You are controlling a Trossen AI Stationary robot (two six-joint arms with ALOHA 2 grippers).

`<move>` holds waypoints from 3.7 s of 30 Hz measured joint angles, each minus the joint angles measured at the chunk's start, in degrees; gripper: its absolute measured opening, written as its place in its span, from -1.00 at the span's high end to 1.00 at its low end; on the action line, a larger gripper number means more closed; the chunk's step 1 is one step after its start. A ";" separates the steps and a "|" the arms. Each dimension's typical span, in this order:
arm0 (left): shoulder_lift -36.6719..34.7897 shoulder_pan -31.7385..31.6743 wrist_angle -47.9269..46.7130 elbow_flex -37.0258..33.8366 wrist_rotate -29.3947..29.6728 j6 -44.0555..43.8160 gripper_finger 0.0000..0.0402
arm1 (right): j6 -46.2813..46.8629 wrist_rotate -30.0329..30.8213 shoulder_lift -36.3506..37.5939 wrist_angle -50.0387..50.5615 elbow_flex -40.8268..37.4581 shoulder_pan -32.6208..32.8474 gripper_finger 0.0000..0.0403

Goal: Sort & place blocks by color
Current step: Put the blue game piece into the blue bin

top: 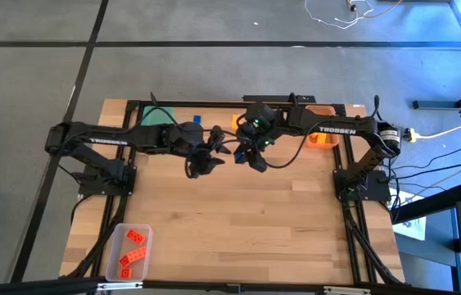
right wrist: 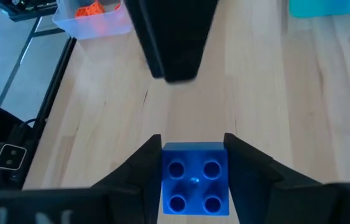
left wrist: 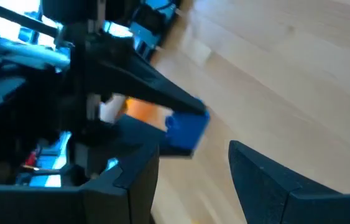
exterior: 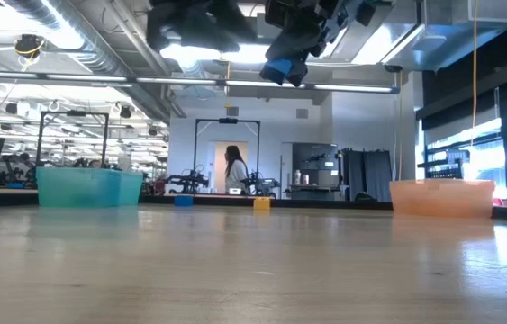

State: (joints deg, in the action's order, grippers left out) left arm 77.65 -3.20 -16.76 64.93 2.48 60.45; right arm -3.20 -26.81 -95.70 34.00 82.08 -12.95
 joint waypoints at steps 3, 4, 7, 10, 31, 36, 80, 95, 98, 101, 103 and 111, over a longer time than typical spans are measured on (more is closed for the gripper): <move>0.55 0.02 0.85 -0.16 -0.13 0.47 0.08 | 0.04 -0.30 0.02 -0.74 0.00 -0.02 0.31; 1.04 0.02 2.38 -0.03 -0.37 0.95 0.08 | -0.02 -0.30 0.02 -0.69 0.00 -0.02 0.31; 1.28 -0.02 3.10 -0.24 -0.69 1.63 0.08 | -0.05 -0.39 0.02 -1.04 0.00 -0.02 0.31; 2.25 -0.04 3.98 -0.01 -1.54 3.09 0.08 | -0.02 -0.43 0.02 -1.44 0.00 -0.02 0.31; 6.13 -0.02 9.97 -0.07 -1.49 4.68 0.08 | 0.15 -4.05 0.04 -4.70 0.00 0.05 0.31; 7.19 -0.02 10.66 -0.05 -0.14 4.74 0.18 | 0.13 -4.67 0.08 -4.88 0.00 0.05 0.31; -0.86 -25.22 -41.37 -0.17 18.20 -68.31 0.59 | -10.76 5.96 8.35 -0.15 0.00 -12.66 -0.22; -0.77 -38.71 -39.81 -10.68 17.33 -84.14 0.59 | -13.45 6.25 8.35 0.21 0.00 -12.72 -0.22; -0.77 -40.65 -36.25 -14.79 15.88 -85.16 0.59 | -14.71 6.25 8.35 0.24 0.00 -12.72 -0.22; -0.77 -42.17 -33.48 -17.95 15.14 -85.37 0.59 | -15.30 6.25 8.35 0.22 0.00 -12.72 -0.22; -0.77 -42.56 -32.12 -19.55 15.12 -85.39 0.59 | -15.32 6.25 8.35 0.21 0.00 -12.72 -0.22; -0.77 -42.60 -29.20 -21.16 16.85 -85.39 0.23 | -15.32 6.25 8.32 0.21 0.00 -12.72 -0.22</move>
State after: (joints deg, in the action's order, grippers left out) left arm 76.88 -45.80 -45.96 43.77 19.32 -24.95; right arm -18.52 -20.56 -87.37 34.22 82.08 -25.67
